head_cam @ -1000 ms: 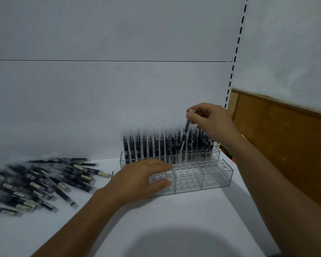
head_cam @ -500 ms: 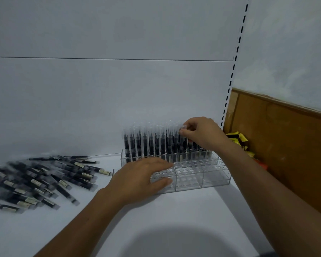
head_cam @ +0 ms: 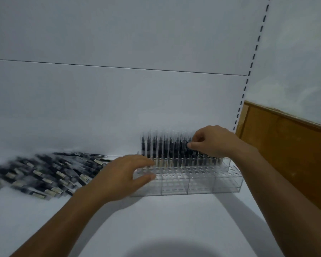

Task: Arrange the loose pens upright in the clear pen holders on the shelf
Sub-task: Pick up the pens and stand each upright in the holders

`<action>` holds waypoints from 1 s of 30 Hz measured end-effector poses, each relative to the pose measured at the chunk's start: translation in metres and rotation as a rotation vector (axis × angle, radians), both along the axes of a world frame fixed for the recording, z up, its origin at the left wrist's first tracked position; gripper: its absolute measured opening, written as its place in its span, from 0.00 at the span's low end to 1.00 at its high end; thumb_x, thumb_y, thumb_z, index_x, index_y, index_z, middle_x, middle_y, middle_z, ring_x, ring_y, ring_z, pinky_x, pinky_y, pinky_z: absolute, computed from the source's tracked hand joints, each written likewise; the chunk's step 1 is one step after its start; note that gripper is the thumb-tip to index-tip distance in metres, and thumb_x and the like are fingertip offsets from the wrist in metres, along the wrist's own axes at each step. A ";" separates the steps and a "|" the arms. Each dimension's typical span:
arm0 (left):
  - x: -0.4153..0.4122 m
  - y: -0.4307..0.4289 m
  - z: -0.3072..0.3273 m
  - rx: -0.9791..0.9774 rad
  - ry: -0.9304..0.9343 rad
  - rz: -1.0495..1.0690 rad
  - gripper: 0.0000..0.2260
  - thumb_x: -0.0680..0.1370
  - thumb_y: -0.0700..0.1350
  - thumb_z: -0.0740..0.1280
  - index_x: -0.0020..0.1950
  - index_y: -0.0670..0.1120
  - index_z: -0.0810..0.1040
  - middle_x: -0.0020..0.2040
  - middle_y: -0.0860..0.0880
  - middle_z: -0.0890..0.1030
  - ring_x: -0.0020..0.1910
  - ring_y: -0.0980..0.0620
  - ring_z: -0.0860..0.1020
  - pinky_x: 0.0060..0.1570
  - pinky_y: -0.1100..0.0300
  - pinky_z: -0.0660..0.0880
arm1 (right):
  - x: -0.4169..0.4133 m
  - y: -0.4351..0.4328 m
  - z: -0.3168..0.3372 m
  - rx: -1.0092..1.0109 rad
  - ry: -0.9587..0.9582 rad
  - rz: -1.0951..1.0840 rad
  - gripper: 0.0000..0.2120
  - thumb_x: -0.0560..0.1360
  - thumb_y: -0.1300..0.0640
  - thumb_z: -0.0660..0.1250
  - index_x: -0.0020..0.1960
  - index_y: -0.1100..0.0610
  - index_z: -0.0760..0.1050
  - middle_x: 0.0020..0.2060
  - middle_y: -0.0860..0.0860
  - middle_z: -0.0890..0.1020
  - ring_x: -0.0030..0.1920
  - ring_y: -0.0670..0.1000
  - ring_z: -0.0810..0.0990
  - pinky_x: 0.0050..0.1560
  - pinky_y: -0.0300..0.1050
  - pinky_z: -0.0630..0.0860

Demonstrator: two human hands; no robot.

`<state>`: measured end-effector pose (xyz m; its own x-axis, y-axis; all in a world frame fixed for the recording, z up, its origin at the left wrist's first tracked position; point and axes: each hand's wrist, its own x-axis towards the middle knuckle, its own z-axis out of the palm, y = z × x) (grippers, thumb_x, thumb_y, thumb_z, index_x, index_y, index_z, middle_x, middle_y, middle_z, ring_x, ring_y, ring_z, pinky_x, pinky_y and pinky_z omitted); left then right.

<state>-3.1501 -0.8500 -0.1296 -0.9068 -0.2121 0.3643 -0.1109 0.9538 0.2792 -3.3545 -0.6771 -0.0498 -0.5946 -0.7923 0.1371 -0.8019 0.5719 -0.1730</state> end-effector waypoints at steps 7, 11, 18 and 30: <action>0.081 -0.055 -0.021 0.032 0.101 0.265 0.24 0.72 0.66 0.57 0.62 0.58 0.78 0.58 0.62 0.78 0.57 0.59 0.76 0.52 0.72 0.68 | 0.103 -0.071 -0.018 -0.072 -0.124 0.317 0.11 0.77 0.42 0.66 0.53 0.47 0.80 0.49 0.44 0.83 0.50 0.47 0.80 0.54 0.45 0.77; 0.131 -0.080 -0.039 0.010 -0.004 0.513 0.44 0.66 0.78 0.45 0.75 0.55 0.64 0.75 0.53 0.65 0.74 0.52 0.61 0.71 0.57 0.58 | 0.151 -0.118 -0.046 -0.001 -0.131 0.460 0.13 0.77 0.44 0.65 0.54 0.51 0.79 0.51 0.47 0.82 0.51 0.51 0.79 0.53 0.46 0.76; 0.164 -0.081 -0.054 0.165 -0.208 0.599 0.30 0.79 0.65 0.53 0.78 0.58 0.54 0.79 0.55 0.50 0.78 0.55 0.45 0.74 0.58 0.46 | 0.187 -0.171 -0.099 -0.084 -0.037 0.488 0.09 0.76 0.45 0.64 0.46 0.49 0.75 0.48 0.50 0.77 0.53 0.55 0.75 0.45 0.45 0.69; 0.170 -0.078 -0.054 0.305 0.174 0.641 0.06 0.78 0.54 0.65 0.48 0.58 0.81 0.50 0.61 0.79 0.52 0.63 0.74 0.55 0.59 0.72 | 0.189 -0.171 -0.120 -0.191 -0.295 0.434 0.09 0.76 0.50 0.67 0.53 0.52 0.77 0.37 0.45 0.78 0.41 0.47 0.76 0.42 0.41 0.70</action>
